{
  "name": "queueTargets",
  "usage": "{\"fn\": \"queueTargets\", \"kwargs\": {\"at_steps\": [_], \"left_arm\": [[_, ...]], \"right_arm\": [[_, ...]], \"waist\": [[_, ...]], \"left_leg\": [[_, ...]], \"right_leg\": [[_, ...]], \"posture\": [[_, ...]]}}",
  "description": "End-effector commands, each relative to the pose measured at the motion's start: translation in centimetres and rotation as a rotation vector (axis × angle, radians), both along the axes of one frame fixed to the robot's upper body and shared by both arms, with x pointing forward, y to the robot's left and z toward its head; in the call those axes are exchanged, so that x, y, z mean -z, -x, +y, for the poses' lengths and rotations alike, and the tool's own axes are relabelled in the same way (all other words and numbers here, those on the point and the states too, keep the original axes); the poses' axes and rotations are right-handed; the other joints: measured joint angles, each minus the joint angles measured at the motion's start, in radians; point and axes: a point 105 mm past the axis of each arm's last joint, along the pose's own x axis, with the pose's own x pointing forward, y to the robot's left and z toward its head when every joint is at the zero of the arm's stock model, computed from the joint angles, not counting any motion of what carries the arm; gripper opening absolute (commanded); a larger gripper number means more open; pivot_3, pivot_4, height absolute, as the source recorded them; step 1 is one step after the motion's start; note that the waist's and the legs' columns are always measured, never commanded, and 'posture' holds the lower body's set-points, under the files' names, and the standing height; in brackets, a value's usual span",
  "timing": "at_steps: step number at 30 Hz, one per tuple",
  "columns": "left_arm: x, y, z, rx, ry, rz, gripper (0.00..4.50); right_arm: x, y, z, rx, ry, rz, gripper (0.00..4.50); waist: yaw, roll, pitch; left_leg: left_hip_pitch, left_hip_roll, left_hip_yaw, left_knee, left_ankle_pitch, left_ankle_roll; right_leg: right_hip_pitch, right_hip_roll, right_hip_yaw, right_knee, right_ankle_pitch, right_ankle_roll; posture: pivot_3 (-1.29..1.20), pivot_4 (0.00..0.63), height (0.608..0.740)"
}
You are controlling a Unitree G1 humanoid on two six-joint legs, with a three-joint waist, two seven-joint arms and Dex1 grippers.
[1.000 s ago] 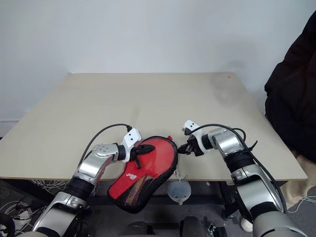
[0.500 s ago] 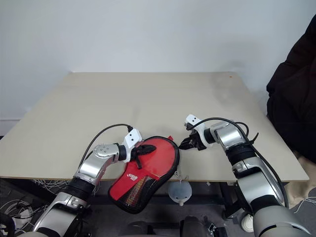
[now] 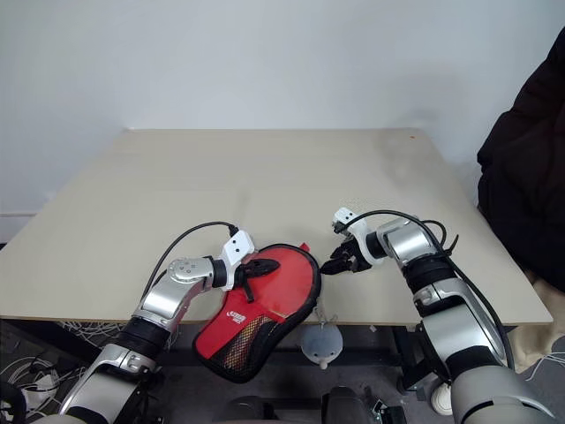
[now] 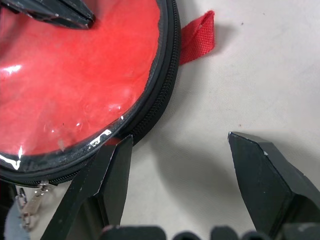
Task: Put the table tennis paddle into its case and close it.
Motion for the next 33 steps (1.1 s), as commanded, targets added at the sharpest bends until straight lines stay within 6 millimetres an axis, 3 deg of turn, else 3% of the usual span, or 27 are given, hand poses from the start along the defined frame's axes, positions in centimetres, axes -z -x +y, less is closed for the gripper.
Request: {"fn": "queueTargets", "kwargs": {"at_steps": [1,7,17,25,28,33], "left_arm": [[0.8,0.3,0.4,0.002,-0.042,0.017,0.00],[0.8,0.3,0.4,0.006,-0.040,0.017,0.00],[0.8,0.2,0.3,0.008,-0.042,0.018,0.00],[0.8,0.3,0.4,0.004,-0.042,0.017,0.00],[0.8,0.3,0.4,0.004,-0.042,0.017,0.00],[0.7,0.2,0.4,0.002,-0.042,0.012,0.00]], "right_arm": [[-2.3,-0.6,-0.2,-0.005,-0.053,-0.021,3.31],[-3.2,0.0,-0.8,-0.031,-0.070,0.000,3.31],[-2.6,1.0,2.0,-0.054,-0.129,0.038,3.31],[-1.1,1.4,2.8,-0.054,-0.100,0.029,3.31],[-0.9,1.4,3.1,-0.057,-0.100,0.019,2.83],[-1.0,1.4,3.3,-0.057,-0.109,0.004,1.64]], "waist": [[0.000,0.000,0.000],[0.000,0.000,0.000],[0.001,0.000,0.000],[0.003,0.000,0.000],[0.003,0.000,0.000],[0.003,0.000,0.000]], "left_leg": [[0.000,0.000,0.000,0.000,0.000,0.000],[0.000,0.000,0.000,0.000,0.000,0.000],[-0.001,0.000,0.000,0.000,0.000,0.000],[-0.001,0.000,-0.001,-0.001,-0.001,-0.002],[-0.001,0.000,-0.001,-0.001,-0.002,-0.003],[-0.001,0.000,0.000,-0.001,-0.001,-0.002]], "right_leg": [[0.000,0.000,0.000,0.000,0.000,0.000],[-0.001,0.000,0.000,0.000,0.000,0.000],[-0.001,-0.001,0.000,0.000,0.000,0.000],[-0.002,-0.001,0.000,0.000,0.000,0.000],[-0.002,-0.001,0.000,0.000,0.000,0.000],[-0.001,-0.001,0.000,0.000,0.000,0.000]], "posture": [[0.00,0.000,0.740],[0.00,0.000,0.740],[0.00,0.000,0.740],[0.00,0.000,0.740],[0.00,0.000,0.740],[0.00,0.000,0.740]]}}
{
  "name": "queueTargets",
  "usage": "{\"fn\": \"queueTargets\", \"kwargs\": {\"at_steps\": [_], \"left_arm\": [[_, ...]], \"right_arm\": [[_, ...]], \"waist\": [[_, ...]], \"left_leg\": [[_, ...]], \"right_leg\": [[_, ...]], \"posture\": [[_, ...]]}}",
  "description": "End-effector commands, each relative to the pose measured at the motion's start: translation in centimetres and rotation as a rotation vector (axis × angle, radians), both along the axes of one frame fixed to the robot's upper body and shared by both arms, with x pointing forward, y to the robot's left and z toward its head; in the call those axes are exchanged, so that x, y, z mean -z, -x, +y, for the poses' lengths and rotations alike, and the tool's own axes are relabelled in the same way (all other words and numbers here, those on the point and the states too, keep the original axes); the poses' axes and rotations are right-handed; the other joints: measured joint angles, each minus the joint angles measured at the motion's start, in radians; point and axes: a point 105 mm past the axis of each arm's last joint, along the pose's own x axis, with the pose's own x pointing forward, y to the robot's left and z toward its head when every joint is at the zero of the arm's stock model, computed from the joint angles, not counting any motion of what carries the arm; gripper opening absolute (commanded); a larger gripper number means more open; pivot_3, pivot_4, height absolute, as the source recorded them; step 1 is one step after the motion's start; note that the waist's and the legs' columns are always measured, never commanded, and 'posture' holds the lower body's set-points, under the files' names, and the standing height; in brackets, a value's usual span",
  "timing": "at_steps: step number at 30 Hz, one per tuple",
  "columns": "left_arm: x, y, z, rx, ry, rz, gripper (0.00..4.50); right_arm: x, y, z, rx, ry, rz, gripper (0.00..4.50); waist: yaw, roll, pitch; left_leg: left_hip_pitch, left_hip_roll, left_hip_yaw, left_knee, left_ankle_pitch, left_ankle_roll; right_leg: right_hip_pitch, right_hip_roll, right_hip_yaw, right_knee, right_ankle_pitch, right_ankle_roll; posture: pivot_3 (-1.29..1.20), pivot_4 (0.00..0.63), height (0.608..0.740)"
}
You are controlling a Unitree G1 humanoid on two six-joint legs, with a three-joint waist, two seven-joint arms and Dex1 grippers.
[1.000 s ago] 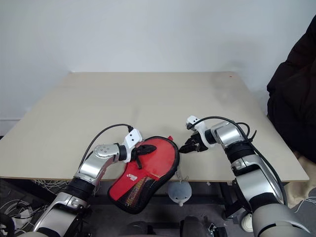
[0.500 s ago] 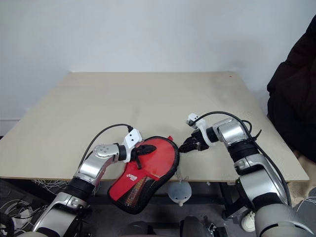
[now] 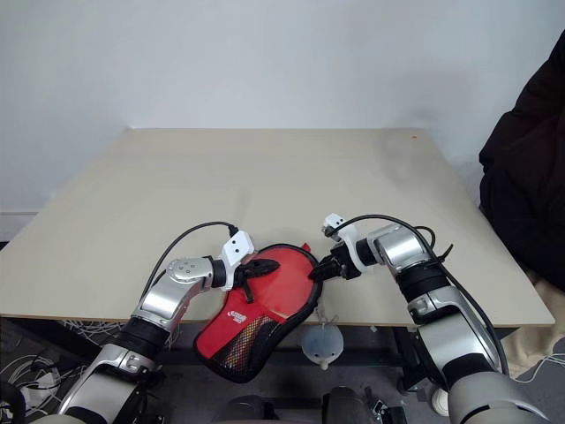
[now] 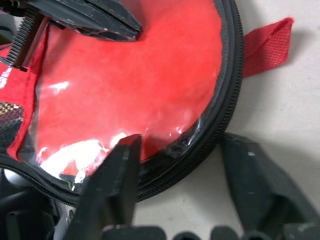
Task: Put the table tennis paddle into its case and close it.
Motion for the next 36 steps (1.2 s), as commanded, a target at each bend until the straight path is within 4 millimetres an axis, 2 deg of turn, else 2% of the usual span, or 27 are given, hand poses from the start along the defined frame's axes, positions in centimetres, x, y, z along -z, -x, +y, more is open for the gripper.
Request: {"fn": "queueTargets", "kwargs": {"at_steps": [1,5,8,17,25,31,36], "left_arm": [[0.7,0.1,0.4,-0.005,-0.038,0.012,0.00],[0.5,-0.1,0.4,-0.012,-0.035,0.005,0.00],[0.1,-0.5,0.6,-0.023,-0.031,-0.004,0.00],[0.1,-0.5,0.8,-0.029,-0.033,-0.006,0.00],[0.1,-0.6,1.0,-0.037,-0.034,-0.005,0.00],[0.1,-0.5,1.0,-0.040,-0.033,-0.006,0.00],[0.1,-0.4,1.2,-0.042,-0.034,-0.007,0.00]], "right_arm": [[-1.2,-0.2,1.0,-0.034,-0.037,-0.053,1.33],[-1.9,-0.8,1.5,-0.048,-0.040,-0.091,0.46],[-2.6,-1.5,2.4,-0.063,-0.049,-0.137,0.03],[-5.6,-4.5,5.9,-0.128,-0.058,-0.302,0.03],[-8.2,-6.2,9.6,-0.176,-0.062,-0.439,0.03],[-8.0,-6.5,10.5,-0.179,-0.042,-0.482,0.03],[-6.9,-6.7,10.4,-0.160,-0.009,-0.491,0.03]], "waist": [[0.000,0.000,0.000],[0.000,0.000,0.000],[-0.006,0.000,0.000],[-0.006,0.000,0.001],[-0.006,0.000,0.001],[-0.005,0.000,0.001],[-0.005,0.000,0.001]], "left_leg": [[0.000,0.000,0.000,0.000,0.000,0.001],[0.000,0.000,0.000,0.000,0.001,0.002],[0.000,0.000,0.000,0.000,0.001,0.002],[0.000,0.001,0.001,-0.001,0.003,0.001],[-0.002,0.000,0.000,-0.001,0.006,-0.005],[-0.002,-0.001,0.000,-0.002,0.006,-0.005],[-0.003,-0.001,0.000,-0.003,0.005,-0.006]], "right_leg": [[0.000,0.000,0.000,0.000,0.000,0.000],[0.000,0.000,0.000,0.000,0.000,0.000],[0.000,0.000,0.000,0.000,0.000,0.000],[-0.001,0.002,0.000,0.001,0.000,0.000],[-0.002,0.002,0.000,0.000,0.000,0.000],[-0.002,0.001,0.000,0.000,0.000,0.000],[-0.003,0.001,-0.001,0.000,0.000,0.000]], "posture": [[0.00,0.000,0.740],[0.00,0.000,0.740],[0.00,0.000,0.740],[0.00,0.000,0.740],[0.00,0.000,0.740],[0.00,0.000,0.740],[0.00,0.000,0.740]]}}
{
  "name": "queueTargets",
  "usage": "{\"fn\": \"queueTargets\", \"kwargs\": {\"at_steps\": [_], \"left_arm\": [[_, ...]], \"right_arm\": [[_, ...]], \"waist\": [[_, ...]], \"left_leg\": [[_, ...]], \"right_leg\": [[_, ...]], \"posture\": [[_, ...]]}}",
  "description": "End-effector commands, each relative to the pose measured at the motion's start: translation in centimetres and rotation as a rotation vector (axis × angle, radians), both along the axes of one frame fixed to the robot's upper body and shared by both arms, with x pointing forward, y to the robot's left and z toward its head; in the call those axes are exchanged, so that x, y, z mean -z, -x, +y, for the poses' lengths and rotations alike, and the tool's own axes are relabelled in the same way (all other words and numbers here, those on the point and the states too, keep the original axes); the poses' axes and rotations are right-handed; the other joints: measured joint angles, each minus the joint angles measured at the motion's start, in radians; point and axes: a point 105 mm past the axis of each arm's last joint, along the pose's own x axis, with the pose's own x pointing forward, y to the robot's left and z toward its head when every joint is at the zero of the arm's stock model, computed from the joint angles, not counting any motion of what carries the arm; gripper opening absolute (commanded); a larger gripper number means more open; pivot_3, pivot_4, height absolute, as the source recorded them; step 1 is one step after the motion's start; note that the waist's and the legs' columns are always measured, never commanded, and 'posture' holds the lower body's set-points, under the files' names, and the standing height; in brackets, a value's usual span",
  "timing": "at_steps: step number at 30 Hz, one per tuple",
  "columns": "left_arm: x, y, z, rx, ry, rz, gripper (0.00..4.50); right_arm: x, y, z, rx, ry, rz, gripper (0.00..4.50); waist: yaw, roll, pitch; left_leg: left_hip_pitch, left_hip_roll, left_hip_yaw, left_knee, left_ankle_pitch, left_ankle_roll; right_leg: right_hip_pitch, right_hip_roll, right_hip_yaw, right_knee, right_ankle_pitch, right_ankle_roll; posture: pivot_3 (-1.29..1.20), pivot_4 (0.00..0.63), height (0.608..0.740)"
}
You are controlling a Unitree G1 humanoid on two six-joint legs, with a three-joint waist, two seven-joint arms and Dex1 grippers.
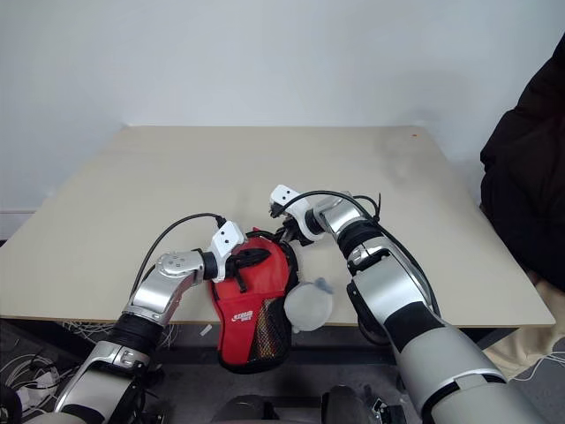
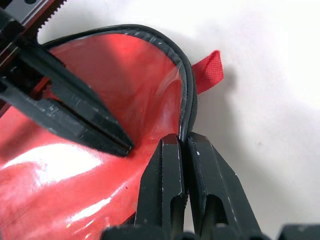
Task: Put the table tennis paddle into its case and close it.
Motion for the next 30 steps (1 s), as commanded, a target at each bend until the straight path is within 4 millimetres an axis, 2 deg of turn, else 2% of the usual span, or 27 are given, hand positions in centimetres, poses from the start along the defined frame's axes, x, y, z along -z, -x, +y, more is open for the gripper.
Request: {"fn": "queueTargets", "kwargs": {"at_steps": [1,5,11,19,23,30], "left_arm": [[1.1,0.8,-0.3,0.027,-0.035,0.035,0.00],[1.1,0.9,0.1,0.031,-0.043,0.041,0.00],[1.4,2.1,0.2,0.064,-0.028,0.101,0.00],[1.8,2.9,0.7,0.050,-0.033,0.115,0.00],[2.2,2.9,0.7,0.039,-0.031,0.118,0.00],[3.8,2.7,1.0,-0.011,-0.019,0.100,0.00]], "right_arm": [[-3.9,-1.4,1.5,-0.008,-0.078,-0.144,0.03],[-3.7,-1.7,1.4,0.020,-0.078,-0.153,0.90],[-3.5,-1.7,1.6,0.029,-0.083,-0.150,2.55],[-3.5,-1.7,1.5,0.032,-0.087,-0.145,4.48],[-4.2,-2.2,1.2,0.052,-0.091,-0.181,4.48],[-7.6,-3.4,-0.6,0.087,-0.160,-0.234,4.48]], "waist": [[-0.001,0.000,0.000],[-0.002,0.000,0.000],[-0.003,0.000,0.000],[-0.003,0.000,0.000],[-0.003,0.000,0.000],[0.002,0.000,0.000]], "left_leg": [[0.000,0.000,0.000,0.000,0.000,0.000],[0.000,0.000,0.000,-0.001,-0.001,-0.001],[0.002,0.000,0.000,-0.002,-0.001,-0.003],[0.002,0.000,0.000,-0.002,-0.001,-0.002],[0.002,0.000,0.000,-0.002,-0.001,-0.002],[0.003,-0.001,0.000,-0.002,-0.001,-0.003]], "right_leg": [[0.000,0.000,0.000,0.000,0.000,0.000],[0.000,0.000,0.000,0.000,0.000,0.000],[0.001,0.000,0.000,0.000,0.000,0.000],[0.001,0.000,0.000,0.000,0.000,0.000],[0.001,0.000,0.000,0.000,0.000,0.000],[0.002,-0.001,0.000,0.000,0.000,0.000]], "posture": [[0.00,0.000,0.740],[0.00,0.000,0.740],[0.00,0.000,0.740],[0.00,0.000,0.740],[0.00,0.000,0.740],[0.00,0.000,0.740]]}}
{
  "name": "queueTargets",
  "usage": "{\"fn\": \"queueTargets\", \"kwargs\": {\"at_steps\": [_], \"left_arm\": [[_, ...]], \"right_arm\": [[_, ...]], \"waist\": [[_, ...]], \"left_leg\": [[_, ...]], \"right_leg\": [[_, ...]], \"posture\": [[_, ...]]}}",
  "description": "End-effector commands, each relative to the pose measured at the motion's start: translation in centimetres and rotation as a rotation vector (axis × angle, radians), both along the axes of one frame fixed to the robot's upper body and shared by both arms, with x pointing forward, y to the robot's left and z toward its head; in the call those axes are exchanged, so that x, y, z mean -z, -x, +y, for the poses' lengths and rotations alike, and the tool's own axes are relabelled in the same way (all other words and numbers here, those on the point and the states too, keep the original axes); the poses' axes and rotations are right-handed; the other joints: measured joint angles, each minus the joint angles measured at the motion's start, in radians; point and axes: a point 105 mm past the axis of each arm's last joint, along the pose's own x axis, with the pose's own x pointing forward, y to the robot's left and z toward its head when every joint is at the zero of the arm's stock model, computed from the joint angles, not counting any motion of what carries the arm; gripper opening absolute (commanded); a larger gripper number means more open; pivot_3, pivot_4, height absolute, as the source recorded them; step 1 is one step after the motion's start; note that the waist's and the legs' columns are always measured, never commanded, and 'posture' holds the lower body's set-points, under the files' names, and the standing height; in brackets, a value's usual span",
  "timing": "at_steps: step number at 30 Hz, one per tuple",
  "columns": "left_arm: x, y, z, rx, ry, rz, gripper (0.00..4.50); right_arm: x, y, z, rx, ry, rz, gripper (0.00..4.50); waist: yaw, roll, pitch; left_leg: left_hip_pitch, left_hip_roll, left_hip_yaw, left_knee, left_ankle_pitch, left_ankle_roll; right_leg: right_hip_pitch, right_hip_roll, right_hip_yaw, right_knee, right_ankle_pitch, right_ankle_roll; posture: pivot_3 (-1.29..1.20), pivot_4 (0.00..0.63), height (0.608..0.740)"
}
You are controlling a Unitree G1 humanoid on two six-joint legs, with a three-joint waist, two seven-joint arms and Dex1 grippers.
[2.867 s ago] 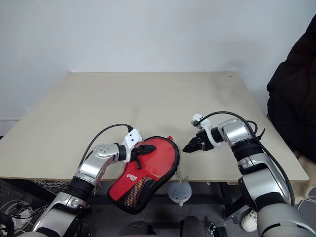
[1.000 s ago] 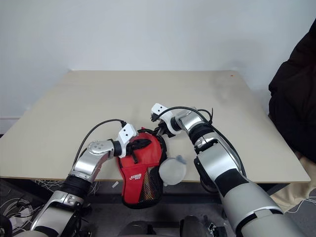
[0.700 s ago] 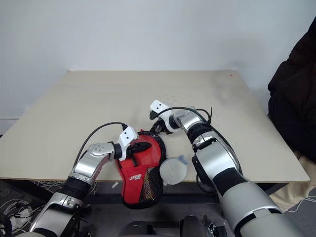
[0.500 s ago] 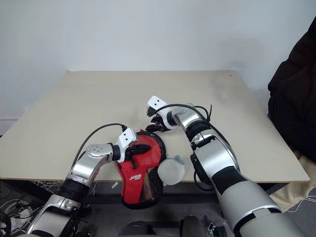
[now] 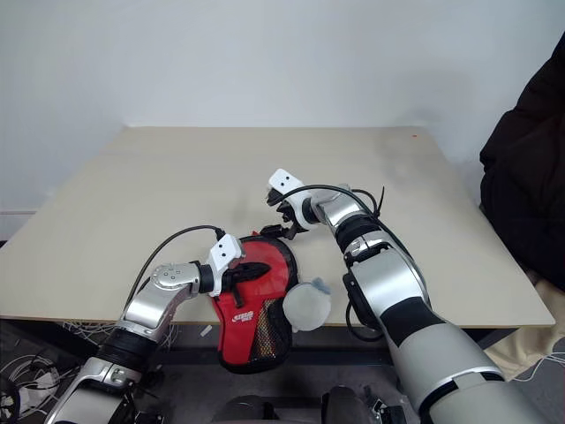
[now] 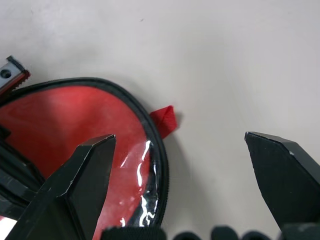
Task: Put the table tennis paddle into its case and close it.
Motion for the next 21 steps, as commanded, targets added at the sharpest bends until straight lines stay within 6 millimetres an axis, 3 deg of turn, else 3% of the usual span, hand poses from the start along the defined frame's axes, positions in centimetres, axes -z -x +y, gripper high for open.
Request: {"fn": "queueTargets", "kwargs": {"at_steps": [1,4,10,14,21], "left_arm": [[3.0,0.5,0.8,-0.050,-0.042,0.060,0.00],[3.3,0.1,1.1,-0.080,-0.035,-0.008,0.00],[5.0,-0.1,2.3,-0.126,-0.097,0.018,0.00],[5.4,0.1,2.1,-0.113,-0.084,0.058,0.00],[5.5,-0.7,2.4,-0.122,-0.110,0.015,0.00]], "right_arm": [[-5.2,-1.4,-0.8,-0.004,-0.062,-0.127,4.48],[-6.2,-1.9,-2.7,0.029,-0.080,-0.137,4.48],[-7.3,-1.9,-7.3,0.073,-0.083,-0.129,4.48],[-6.4,0.0,-9.4,0.008,-0.041,-0.081,4.48],[-4.7,4.1,-10.8,-0.106,0.001,0.011,4.48]], "waist": [[0.000,0.000,0.000],[0.000,0.001,-0.001],[0.002,0.002,-0.001],[0.000,0.003,-0.002],[0.001,0.008,-0.004]], "left_leg": [[0.000,0.000,0.000,0.000,0.000,0.000],[0.003,-0.001,0.000,0.000,-0.002,0.005],[0.005,0.000,-0.001,0.000,0.002,0.004],[0.006,0.001,-0.001,0.000,0.004,0.005],[0.007,0.001,-0.001,0.000,0.009,0.006]], "right_leg": [[0.000,0.000,0.000,0.000,0.000,0.000],[0.003,-0.001,0.000,0.000,0.000,0.000],[0.004,-0.001,0.000,0.001,0.003,-0.004],[0.006,0.000,0.000,0.001,0.004,0.000],[0.006,0.000,0.000,0.001,0.006,0.002]], "posture": [[0.00,0.000,0.740],[0.00,0.000,0.740],[0.00,0.000,0.740],[0.00,0.000,0.740],[0.00,0.000,0.740]]}}
